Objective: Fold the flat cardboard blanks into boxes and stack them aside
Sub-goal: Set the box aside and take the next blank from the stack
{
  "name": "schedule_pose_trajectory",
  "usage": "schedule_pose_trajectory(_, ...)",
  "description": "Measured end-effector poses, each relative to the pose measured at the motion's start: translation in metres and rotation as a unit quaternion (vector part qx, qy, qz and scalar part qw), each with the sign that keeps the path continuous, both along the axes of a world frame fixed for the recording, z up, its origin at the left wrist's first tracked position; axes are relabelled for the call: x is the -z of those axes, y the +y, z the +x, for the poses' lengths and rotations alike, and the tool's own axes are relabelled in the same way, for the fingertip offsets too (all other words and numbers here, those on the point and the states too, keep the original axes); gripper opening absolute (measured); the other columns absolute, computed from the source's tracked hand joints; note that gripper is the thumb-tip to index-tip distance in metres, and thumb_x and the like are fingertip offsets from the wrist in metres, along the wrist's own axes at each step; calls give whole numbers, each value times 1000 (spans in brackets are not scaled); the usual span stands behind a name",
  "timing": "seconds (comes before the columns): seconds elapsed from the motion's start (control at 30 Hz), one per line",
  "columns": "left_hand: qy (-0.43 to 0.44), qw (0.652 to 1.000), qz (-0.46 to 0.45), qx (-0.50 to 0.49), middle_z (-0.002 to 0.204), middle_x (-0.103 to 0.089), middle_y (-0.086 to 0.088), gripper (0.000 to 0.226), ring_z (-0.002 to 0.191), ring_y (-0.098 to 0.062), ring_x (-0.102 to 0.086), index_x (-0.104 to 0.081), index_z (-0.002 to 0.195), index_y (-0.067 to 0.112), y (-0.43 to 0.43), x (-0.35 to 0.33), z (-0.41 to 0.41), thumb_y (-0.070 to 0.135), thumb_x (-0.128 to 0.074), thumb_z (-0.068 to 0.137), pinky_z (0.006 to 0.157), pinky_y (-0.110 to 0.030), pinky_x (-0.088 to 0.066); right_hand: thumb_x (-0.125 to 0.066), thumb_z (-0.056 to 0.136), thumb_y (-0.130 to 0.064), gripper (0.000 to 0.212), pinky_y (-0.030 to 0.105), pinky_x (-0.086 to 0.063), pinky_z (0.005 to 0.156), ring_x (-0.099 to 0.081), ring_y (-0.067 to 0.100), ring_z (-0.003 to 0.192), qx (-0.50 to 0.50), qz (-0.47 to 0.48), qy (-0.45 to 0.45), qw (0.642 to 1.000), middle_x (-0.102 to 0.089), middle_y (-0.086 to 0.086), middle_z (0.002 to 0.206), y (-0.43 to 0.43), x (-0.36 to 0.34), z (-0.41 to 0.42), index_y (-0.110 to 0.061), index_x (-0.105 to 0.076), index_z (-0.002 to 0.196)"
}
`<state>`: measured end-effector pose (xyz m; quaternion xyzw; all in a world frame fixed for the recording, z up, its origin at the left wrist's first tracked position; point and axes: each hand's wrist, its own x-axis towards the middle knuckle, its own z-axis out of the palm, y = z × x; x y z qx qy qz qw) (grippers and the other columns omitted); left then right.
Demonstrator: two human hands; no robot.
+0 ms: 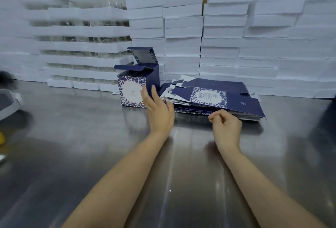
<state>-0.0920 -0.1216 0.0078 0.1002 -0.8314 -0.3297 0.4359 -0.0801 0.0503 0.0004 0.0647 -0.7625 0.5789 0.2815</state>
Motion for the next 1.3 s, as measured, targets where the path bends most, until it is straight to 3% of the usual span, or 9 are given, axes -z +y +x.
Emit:
schedule_pose_trajectory(0.1, -9, 997, 10, 72, 137, -36, -8, 32, 113, -29, -51, -48, 127, 9, 45, 3, 35, 17, -45, 96, 90, -43, -48, -46, 82, 5, 32, 27, -45, 63, -61, 17, 66, 3, 44, 18, 999, -66, -4, 67, -4, -4, 12, -13, -69, 70)
schedule_pose_trajectory(0.23, -74, 986, 62, 135, 87, -61, 3, 14, 80, -23, -58, -53, 91, 20, 87, 7, 69, 23, -41, 98, 62, -35, -41, -50, 83, 3, 27, 28, -36, 60, -51, 13, 60, -36, 102, 15, 994, -60, -2, 61, -4, -5, 30, -13, -63, 65)
schedule_pose_trajectory(0.33, -113, 981, 52, 150, 85, -68, -4, 19, 80, -25, -59, -60, 97, 20, 85, 8, 80, 20, -41, 97, 65, -37, -45, -50, 83, 0, 24, 31, -40, 62, -55, 17, 65, -42, 146, 1, 988, -63, 0, 66, 1, -5, 35, -11, -63, 67)
schedule_pose_trajectory(0.43, -155, 970, 78, 169, 88, -70, -8, 23, 86, -28, -62, -64, 98, 17, 78, 7, 81, 14, -42, 95, 77, -40, -49, -50, 84, -6, 23, 33, -44, 83, -56, 23, 104, 14, 266, -5, 964, -65, 4, 107, 5, -6, 28, -11, -71, 91)
schedule_pose_trajectory(0.63, -181, 970, 13, 160, 82, -69, 1, 21, 85, -25, -60, -64, 91, 23, 82, 13, 82, 20, -43, 92, 74, -38, -50, -53, 88, -20, 49, 39, -4, 119, 2, 20, 150, 45, 365, -55, 928, -12, 5, 162, 28, -2, -12, -9, -52, 136)
schedule_pose_trajectory(0.87, -176, 956, 31, 233, 64, -65, 4, 20, 66, -26, -62, -64, 83, 22, 81, 12, 72, 18, -46, 91, 71, -40, -54, -48, 90, -13, 49, 52, 6, 116, -5, 15, 149, 16, 362, -80, 929, -23, 1, 157, 26, 7, -32, -5, -43, 139)
schedule_pose_trajectory(1.03, -111, 958, 118, 236, 55, -61, 3, 31, 43, -10, -54, -56, 76, 31, 78, 12, 67, 10, -42, 93, 49, -26, -46, -54, 84, 0, 29, 48, -11, 114, -56, 21, 115, 175, 211, 185, 944, -63, 4, 118, 34, -32, -3, -8, -71, 106)
schedule_pose_trajectory(1.13, -64, 957, 161, 231, 67, -63, 4, 25, 57, -15, -59, -58, 86, 23, 77, 9, 68, 7, -41, 96, 61, -34, -52, -57, 80, -4, 27, 33, -38, 91, -63, 23, 95, 200, 128, 261, 936, -70, 3, 100, 51, -93, 24, -18, -77, 91)
schedule_pose_trajectory(1.3, -13, 924, 280, 261, 126, -58, 5, 35, 113, -9, -56, -48, 132, 19, 71, 8, 72, 35, -40, 102, 101, -45, -46, -62, 80, -7, 26, 24, -52, 77, -62, 5, 79, 28, 64, 118, 991, -70, -9, 91, 83, -163, 70, -30, -71, 87)
